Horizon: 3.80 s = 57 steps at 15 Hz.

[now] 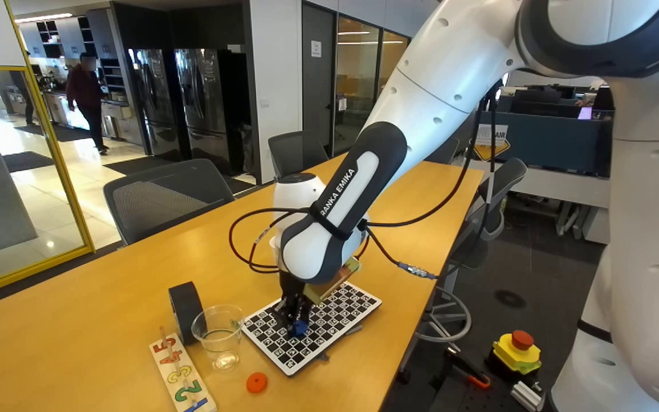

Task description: Put the orange rings in the white cup, then put the blue ring in the plastic clear cup.

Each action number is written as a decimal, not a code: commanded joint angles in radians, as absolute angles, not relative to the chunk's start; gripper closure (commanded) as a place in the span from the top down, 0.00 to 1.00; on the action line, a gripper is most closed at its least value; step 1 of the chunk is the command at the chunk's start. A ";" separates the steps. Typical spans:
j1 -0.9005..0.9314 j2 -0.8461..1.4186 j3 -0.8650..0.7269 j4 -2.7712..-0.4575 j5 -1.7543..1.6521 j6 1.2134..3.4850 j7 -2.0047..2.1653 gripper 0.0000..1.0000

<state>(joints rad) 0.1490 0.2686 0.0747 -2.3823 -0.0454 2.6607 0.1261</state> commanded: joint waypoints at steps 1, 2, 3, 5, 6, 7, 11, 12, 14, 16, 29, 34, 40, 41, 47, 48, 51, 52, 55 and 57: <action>0.160 0.194 0.073 -2.418 -0.076 2.677 0.135 0.18; 0.165 0.172 0.069 -2.424 -0.093 2.685 0.145 0.18; 0.166 0.154 0.070 -2.426 -0.103 2.687 0.144 0.18; 0.172 0.120 0.073 -2.421 -0.137 2.681 0.146 0.18; 0.172 0.108 0.080 -2.412 -0.148 2.674 0.136 0.18; 0.174 0.096 0.086 -2.405 -0.162 2.671 0.136 0.18; 0.184 0.081 0.121 -2.363 -0.181 2.648 0.102 0.18; 0.186 0.082 0.131 -2.354 -0.179 2.647 0.089 0.18; 0.191 0.092 0.149 -2.327 -0.177 2.639 0.065 0.18; 0.197 0.100 0.163 -2.303 -0.181 2.629 0.048 0.18; 0.184 0.192 0.234 -2.194 -0.012 2.626 -0.256 0.18; 0.174 0.224 0.249 -2.169 0.029 2.606 -0.329 0.18; 0.168 0.239 0.257 -2.151 0.042 2.578 -0.358 0.18; 0.168 0.241 0.257 -2.149 0.043 2.575 -0.361 0.18; 0.166 0.239 0.259 -2.150 0.057 2.548 -0.373 0.74; 0.167 0.236 0.258 -2.154 0.054 2.548 -0.370 0.82; 0.177 0.222 0.252 -2.169 0.032 2.552 -0.346 1.00; 0.180 0.217 0.250 -2.175 0.027 2.556 -0.336 1.00; 0.196 0.190 0.239 -2.211 -0.004 2.580 -0.280 1.00; 0.209 0.171 0.230 -2.237 -0.030 2.589 -0.217 1.00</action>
<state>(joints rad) 0.1895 0.2254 0.2396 -2.1887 0.0096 2.5720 -0.3061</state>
